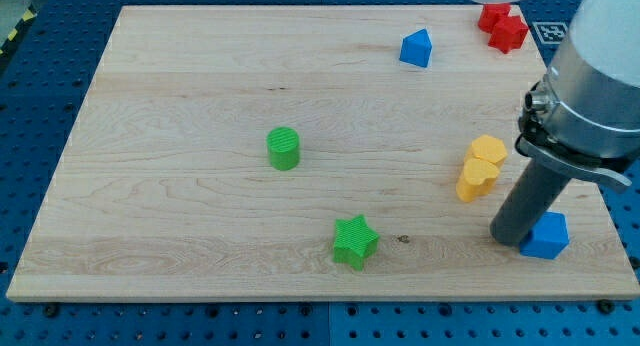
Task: Move the green circle a bit down
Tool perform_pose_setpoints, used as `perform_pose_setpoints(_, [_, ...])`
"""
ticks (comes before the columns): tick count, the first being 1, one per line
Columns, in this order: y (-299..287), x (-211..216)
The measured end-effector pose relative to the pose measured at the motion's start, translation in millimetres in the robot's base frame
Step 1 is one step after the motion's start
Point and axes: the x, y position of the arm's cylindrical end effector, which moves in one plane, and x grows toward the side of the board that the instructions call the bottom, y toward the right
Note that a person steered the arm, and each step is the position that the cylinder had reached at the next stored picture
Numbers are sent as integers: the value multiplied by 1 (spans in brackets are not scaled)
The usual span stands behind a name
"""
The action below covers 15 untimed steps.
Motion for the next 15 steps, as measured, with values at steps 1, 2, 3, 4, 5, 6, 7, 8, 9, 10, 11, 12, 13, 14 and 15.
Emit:
perform_pose_setpoints(1, [11,0])
perform_pose_setpoints(2, [-1,0])
perform_pose_setpoints(3, [-41,-1])
perform_pose_setpoints(4, [-82,-13])
perform_pose_setpoints(5, [-107,-46])
perform_pose_setpoints(6, [-129,-87])
perform_pose_setpoints(7, [-157,-129])
perform_pose_setpoints(8, [-208,-163])
perform_pose_setpoints(9, [-267,-176])
perform_pose_setpoints(10, [-286,-155])
perform_pose_setpoints(11, [-286,-152])
perform_pose_setpoints(12, [-281,-146])
perform_pose_setpoints(13, [-268,-133])
perform_pose_setpoints(14, [-240,-133])
perform_pose_setpoints(15, [-224,-131])
